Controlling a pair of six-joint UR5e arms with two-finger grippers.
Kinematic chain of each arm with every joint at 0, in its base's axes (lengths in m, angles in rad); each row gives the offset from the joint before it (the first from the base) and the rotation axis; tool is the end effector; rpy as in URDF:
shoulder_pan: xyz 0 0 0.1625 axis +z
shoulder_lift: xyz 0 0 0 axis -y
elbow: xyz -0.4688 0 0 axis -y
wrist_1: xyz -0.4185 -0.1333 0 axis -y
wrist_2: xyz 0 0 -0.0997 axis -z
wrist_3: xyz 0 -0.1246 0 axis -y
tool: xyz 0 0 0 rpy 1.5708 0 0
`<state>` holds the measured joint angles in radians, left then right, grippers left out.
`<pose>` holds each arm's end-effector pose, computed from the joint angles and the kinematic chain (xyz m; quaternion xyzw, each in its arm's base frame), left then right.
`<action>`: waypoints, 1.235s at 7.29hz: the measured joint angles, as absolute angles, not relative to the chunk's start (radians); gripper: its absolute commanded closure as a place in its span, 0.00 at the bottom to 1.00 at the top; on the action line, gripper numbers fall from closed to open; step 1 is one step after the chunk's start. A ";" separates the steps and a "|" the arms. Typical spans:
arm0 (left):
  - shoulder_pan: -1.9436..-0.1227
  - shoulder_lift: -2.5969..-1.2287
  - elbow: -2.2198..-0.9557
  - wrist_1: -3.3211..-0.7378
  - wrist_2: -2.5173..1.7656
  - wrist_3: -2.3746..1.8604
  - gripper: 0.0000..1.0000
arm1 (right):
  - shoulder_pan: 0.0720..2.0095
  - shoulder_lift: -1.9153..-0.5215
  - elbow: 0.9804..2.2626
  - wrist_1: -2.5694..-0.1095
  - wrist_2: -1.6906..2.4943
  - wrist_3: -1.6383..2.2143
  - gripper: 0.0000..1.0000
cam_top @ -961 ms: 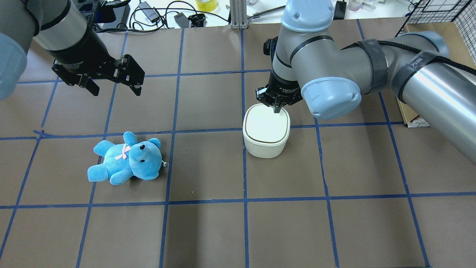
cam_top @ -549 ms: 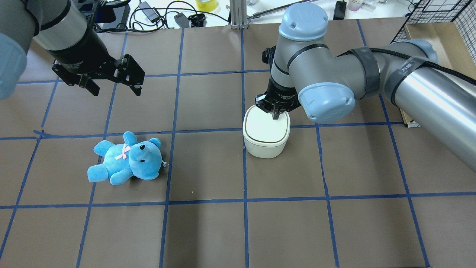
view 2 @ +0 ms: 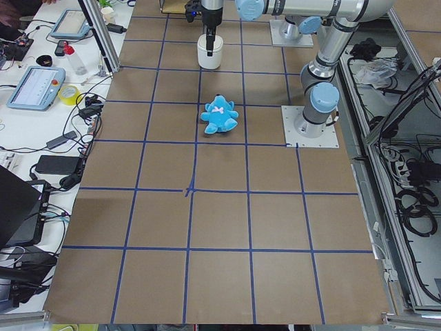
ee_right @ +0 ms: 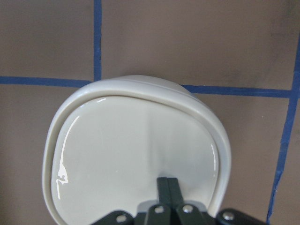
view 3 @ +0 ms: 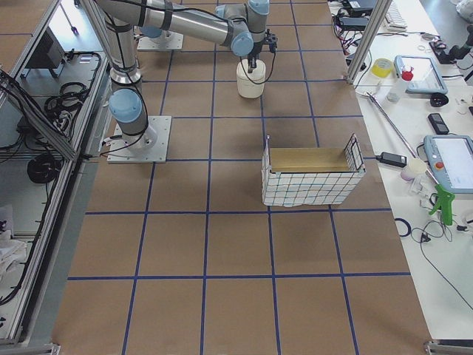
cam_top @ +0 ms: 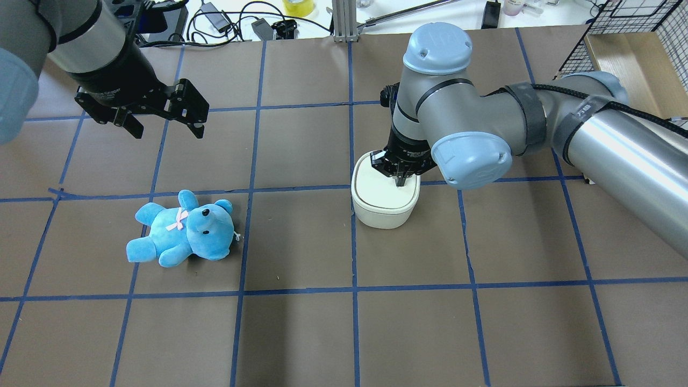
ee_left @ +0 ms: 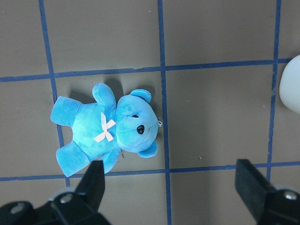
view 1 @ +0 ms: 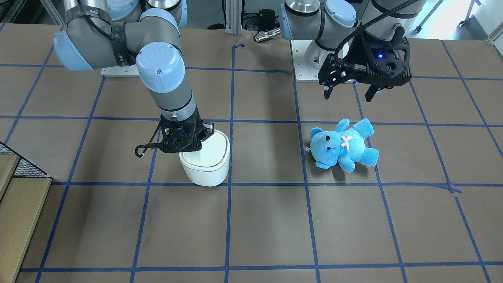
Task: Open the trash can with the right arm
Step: 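Lift the lid upward with the right gripper, flipping it open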
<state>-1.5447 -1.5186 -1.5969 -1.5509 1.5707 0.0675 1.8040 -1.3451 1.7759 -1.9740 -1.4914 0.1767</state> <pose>-0.1202 -0.5025 0.5217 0.0207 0.9995 -0.0230 0.0010 0.2737 -0.5326 0.3177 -0.0277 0.9987 0.0216 0.0360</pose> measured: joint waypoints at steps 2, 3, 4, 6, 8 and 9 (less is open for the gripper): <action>-1.545 -1.519 -1.597 -1.551 1.571 0.067 0.00 | 1.803 -1.364 1.752 -1.917 -1.497 0.183 1.00; -1.545 -1.519 -1.597 -1.551 1.571 0.067 0.00 | 1.803 -1.379 1.726 -1.865 -1.498 0.184 1.00; -1.545 -1.519 -1.597 -1.551 1.571 0.067 0.00 | 1.802 -1.387 1.702 -1.822 -1.497 0.184 1.00; -1.545 -1.519 -1.597 -1.551 1.571 0.067 0.00 | 1.800 -1.403 1.661 -1.756 -1.500 0.184 1.00; -1.545 -1.519 -1.597 -1.551 1.571 0.068 0.00 | 1.790 -1.418 1.596 -1.689 -1.532 0.180 1.00; -1.545 -1.519 -1.597 -1.551 1.571 0.068 0.00 | 1.785 -1.421 1.563 -1.660 -1.554 0.170 0.76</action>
